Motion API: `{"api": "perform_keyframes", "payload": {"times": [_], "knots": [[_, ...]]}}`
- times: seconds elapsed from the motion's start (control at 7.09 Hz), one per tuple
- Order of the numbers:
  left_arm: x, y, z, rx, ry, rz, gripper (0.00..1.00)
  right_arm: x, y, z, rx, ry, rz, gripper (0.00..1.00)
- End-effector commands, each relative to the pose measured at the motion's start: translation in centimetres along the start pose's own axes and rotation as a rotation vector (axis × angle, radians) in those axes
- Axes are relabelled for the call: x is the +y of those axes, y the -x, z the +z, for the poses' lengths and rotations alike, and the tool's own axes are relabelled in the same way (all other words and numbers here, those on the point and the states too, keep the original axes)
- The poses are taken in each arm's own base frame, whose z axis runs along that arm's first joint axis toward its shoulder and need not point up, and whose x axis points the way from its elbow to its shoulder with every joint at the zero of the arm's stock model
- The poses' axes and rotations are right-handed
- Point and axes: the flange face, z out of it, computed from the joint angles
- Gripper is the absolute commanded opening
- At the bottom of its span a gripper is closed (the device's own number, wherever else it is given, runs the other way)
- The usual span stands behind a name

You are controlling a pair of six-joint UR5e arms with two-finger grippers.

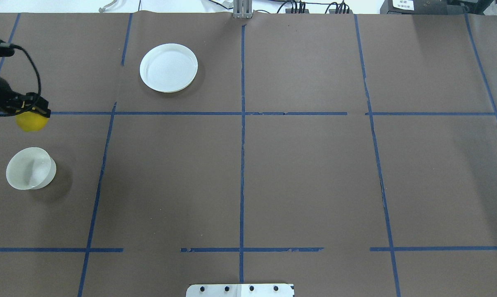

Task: Move lemon from plate to bowl
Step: 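Lift the lemon off the plate and carry it toward the white bowl, then lower the lemon into the white bowl and open the left gripper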

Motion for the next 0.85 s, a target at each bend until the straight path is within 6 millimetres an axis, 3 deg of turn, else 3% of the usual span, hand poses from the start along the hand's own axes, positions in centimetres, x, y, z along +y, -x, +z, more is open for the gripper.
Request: {"api": "perform_keyframes", "payload": {"times": [0.0,0.42,0.71], "knots": [[5.8,5.3,1.7,0.02,-0.042,-0.061,0.0,0.0,0.0,0.0,0.0,0.0,0.0,1.0],[8.7,2.8,5.5,0.0,0.031,-0.057,0.0,0.0,0.0,0.0,0.0,0.0,0.0,1.0],[9.7,3.6,6.3,-0.018,0.051,-0.049,0.0,0.0,0.0,0.0,0.0,0.0,0.0,1.0]]}}
